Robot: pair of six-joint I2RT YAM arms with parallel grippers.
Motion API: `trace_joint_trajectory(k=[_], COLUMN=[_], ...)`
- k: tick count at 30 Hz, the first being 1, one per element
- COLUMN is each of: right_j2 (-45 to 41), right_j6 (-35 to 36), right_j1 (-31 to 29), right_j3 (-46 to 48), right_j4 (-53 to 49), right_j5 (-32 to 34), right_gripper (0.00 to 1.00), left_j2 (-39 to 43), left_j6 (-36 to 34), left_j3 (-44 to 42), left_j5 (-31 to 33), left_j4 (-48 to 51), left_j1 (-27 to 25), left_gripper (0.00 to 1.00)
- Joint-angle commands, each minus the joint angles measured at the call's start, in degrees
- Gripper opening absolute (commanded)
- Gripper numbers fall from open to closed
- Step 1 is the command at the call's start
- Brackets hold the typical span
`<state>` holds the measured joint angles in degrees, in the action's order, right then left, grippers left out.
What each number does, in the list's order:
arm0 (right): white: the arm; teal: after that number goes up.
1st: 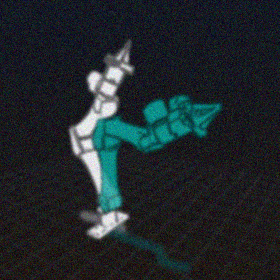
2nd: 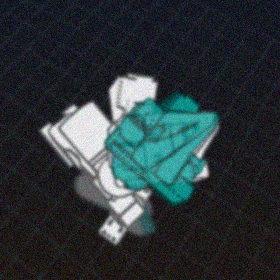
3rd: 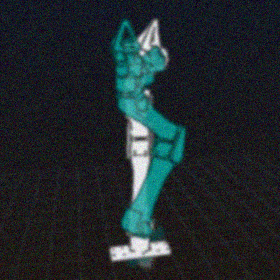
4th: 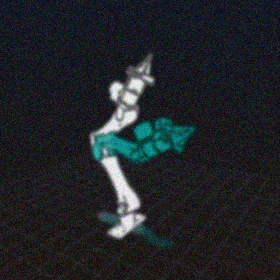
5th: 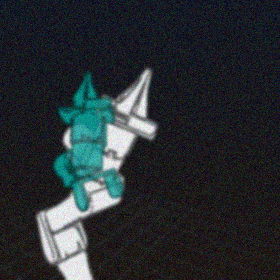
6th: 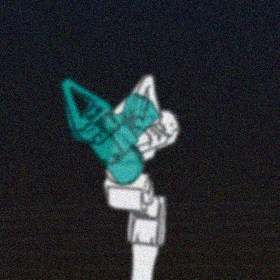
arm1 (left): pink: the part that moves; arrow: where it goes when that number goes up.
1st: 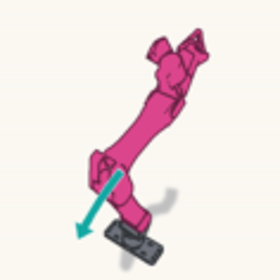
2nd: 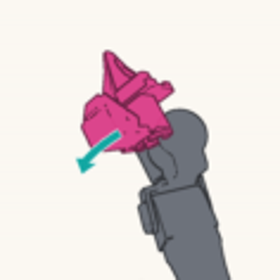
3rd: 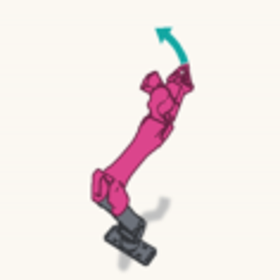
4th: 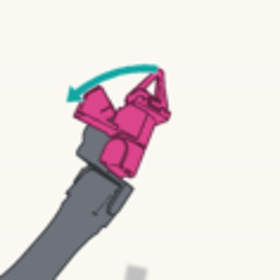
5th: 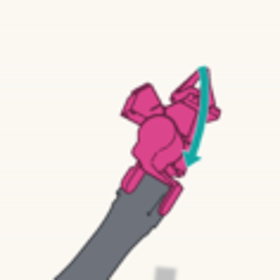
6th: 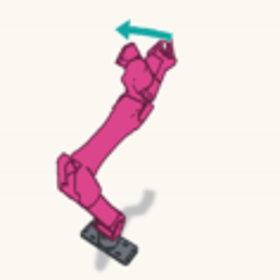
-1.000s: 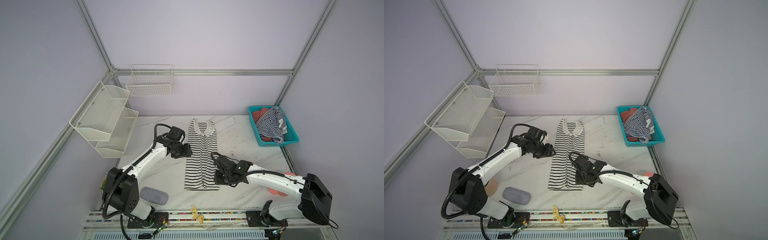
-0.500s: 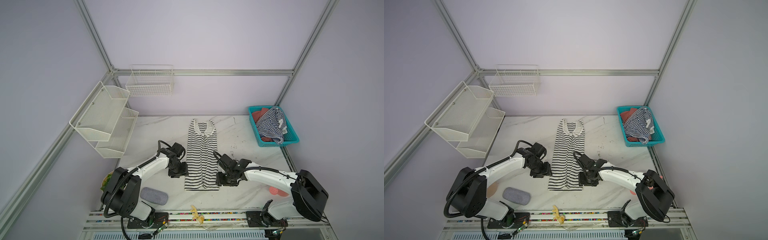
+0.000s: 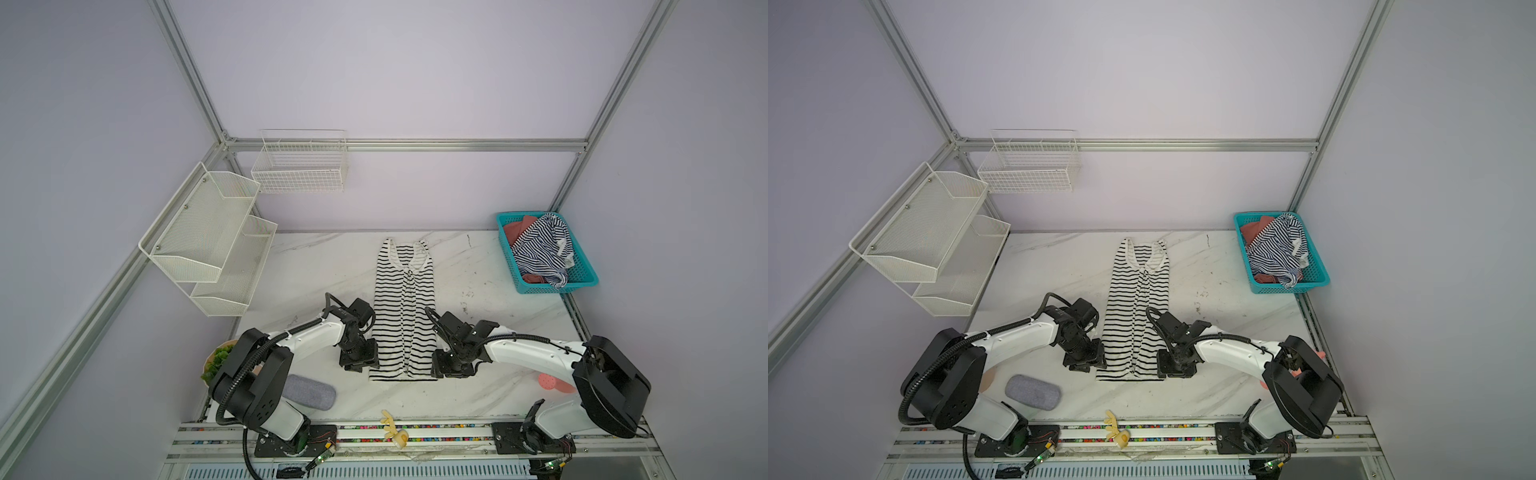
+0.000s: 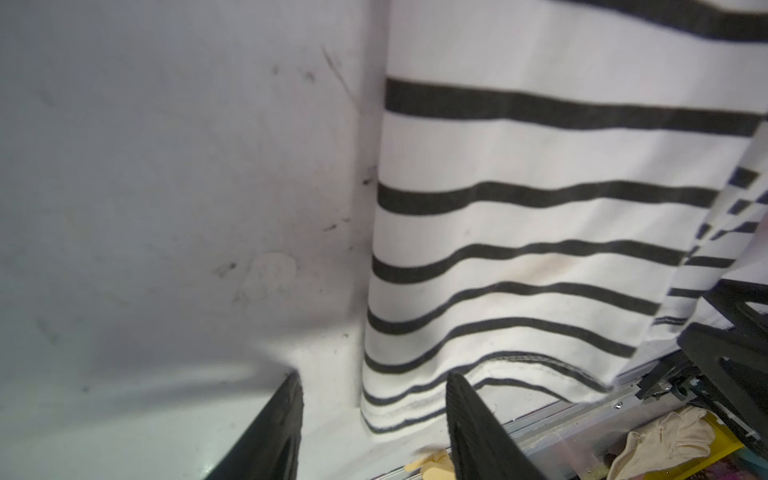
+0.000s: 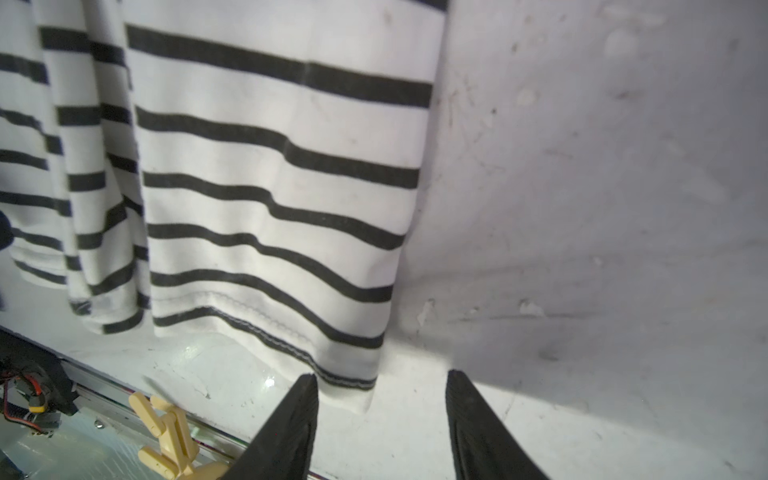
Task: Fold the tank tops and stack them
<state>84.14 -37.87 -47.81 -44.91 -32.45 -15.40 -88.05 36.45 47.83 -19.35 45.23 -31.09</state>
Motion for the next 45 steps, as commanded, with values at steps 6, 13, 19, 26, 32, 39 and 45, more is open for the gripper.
trace_joint_trajectory(k=[6,13,19,26,32,39,45], right_j2=[0.86,1.99,2.44,1.76,-0.47,-4.74,-5.08], right_j6=[-2.49,-3.01,-4.05,-4.42,-5.76,-6.19,-5.24], right_j1=[0.18,0.22,0.2,0.25,0.2,0.18,1.66], right_j3=[1.34,1.68,2.89,3.68,4.47,-0.69,-5.42], right_j4=[2.65,4.61,7.42,7.97,9.04,4.3,1.77], right_j5=[-0.07,-0.65,-2.16,-2.6,-2.62,1.12,4.32], right_gripper=[0.5,0.41,0.33,0.14,0.0,0.0,0.0], left_j2=[-0.9,-0.31,-0.02,1.0,3.75,6.57,6.49], left_j6=[1.0,1.17,1.52,2.33,3.69,3.97,3.11], left_j3=[-3.99,-4.55,-5.12,-5.92,-6.28,-0.93,8.25], left_j5=[-1.27,-1.77,-1.75,-2.44,-2.99,-2.86,-0.1], left_j4=[-2.42,-2.76,-2.81,-2.74,-2.77,-0.88,2.79], left_j1=[-0.81,-1.09,-1.33,-1.54,-1.95,-1.89,-1.86], left_gripper=[0.52,0.41,0.31,0.14,0.0,0.0,0.0])
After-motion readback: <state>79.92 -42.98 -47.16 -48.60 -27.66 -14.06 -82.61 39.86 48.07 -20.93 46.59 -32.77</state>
